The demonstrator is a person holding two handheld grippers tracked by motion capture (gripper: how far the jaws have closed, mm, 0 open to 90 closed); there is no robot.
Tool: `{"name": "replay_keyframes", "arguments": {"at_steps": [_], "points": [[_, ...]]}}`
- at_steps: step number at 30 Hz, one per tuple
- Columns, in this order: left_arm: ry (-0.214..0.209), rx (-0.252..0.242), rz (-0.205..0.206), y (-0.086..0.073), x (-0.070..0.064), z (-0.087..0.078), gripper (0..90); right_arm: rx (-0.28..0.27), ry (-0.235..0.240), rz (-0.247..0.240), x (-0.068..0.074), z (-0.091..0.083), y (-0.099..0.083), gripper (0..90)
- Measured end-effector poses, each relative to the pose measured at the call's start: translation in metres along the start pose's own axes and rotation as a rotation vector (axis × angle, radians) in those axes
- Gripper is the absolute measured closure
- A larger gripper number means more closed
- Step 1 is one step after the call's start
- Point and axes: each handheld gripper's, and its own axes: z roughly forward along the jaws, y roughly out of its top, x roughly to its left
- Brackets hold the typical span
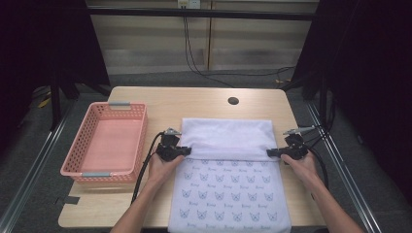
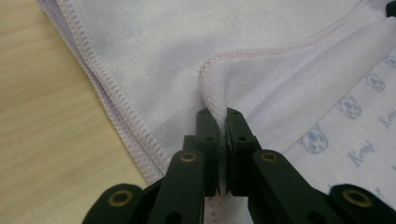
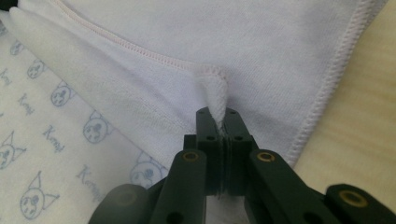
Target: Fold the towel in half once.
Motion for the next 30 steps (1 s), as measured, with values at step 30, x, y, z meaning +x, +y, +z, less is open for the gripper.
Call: {"name": "replay_keyframes", "arguments": {"at_steps": [30], "points": [[-0.004,-0.113,0.031,0.054,0.023,-0.007,86.4,-0.211,0.018,0.070,-0.038,0.002,0.066,87.8]]}}
